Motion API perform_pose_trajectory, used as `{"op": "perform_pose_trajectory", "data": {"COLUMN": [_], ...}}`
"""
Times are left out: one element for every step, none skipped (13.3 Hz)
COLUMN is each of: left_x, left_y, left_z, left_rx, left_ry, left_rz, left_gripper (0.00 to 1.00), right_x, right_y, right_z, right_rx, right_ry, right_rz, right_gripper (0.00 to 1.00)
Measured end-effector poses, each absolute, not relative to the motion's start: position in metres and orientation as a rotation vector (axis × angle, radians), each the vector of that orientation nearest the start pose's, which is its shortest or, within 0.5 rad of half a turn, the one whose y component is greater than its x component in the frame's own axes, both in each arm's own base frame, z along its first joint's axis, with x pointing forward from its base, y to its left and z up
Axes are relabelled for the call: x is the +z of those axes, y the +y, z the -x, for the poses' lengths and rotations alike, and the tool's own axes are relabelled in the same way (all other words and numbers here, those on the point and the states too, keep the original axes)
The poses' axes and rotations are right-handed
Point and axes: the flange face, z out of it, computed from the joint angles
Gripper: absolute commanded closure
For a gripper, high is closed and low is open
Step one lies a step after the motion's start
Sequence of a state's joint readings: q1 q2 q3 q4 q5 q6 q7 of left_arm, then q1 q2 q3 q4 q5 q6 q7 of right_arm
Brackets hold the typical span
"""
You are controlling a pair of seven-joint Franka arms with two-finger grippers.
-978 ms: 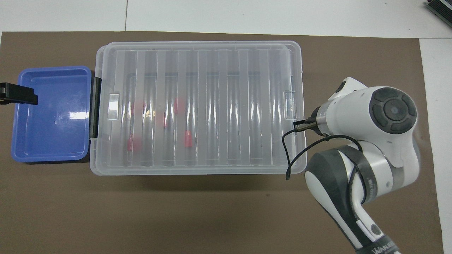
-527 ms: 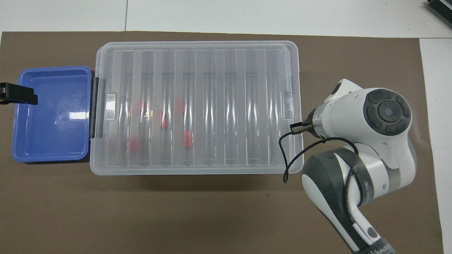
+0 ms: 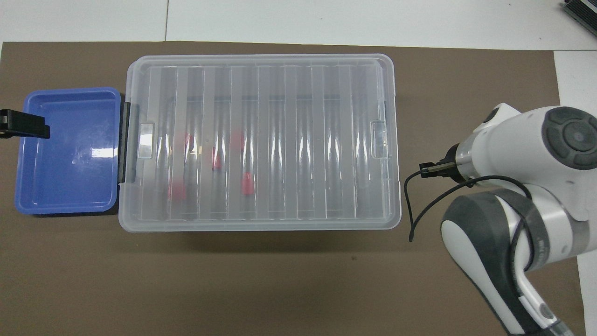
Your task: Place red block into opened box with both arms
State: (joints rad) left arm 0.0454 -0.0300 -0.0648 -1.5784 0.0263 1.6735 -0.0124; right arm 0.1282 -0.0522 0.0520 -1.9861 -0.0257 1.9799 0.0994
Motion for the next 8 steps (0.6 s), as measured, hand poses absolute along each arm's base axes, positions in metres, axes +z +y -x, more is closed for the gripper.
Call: {"op": "perform_pose_trajectory", "data": {"left_x": [0.647, 0.647, 0.647, 0.647, 0.647, 0.647, 0.647, 0.647], "left_y": [-0.009, -0.009, -0.009, -0.009, -0.009, -0.009, -0.009, -0.009], "left_z": [-0.556, -0.556, -0.556, -0.556, -0.556, -0.556, -0.556, -0.556], "left_rx": [-0.195, -0.195, -0.195, -0.195, -0.195, -0.195, -0.195, -0.195], "left_ry": [0.013, 0.013, 0.013, 0.012, 0.012, 0.012, 0.012, 0.012], "left_rz": [3.109, 3.109, 3.109, 3.109, 3.109, 3.109, 3.109, 3.109], "left_gripper": [0.0, 0.0, 0.0, 0.0, 0.0, 0.0, 0.0, 0.0], "right_x": [0.494, 0.498, 0.505, 0.515, 0.527, 0.541, 0.557, 0.573], "right_y": [0.081, 0.065, 0.051, 0.04, 0.032, 0.025, 0.02, 0.016], "right_z": [-0.54, -0.542, -0.545, -0.548, -0.551, -0.552, -0.552, -0.553], "right_rx": [-0.087, -0.098, -0.119, -0.148, -0.161, -0.16, -0.156, -0.157], "right_ry": [-0.096, -0.05, -0.008, 0.025, 0.05, 0.071, 0.087, 0.098], "right_rz": [3.159, 3.16, 3.159, 3.157, 3.157, 3.157, 3.158, 3.158], "right_gripper": [0.04, 0.03, 0.03, 0.03, 0.03, 0.03, 0.03, 0.03]}}
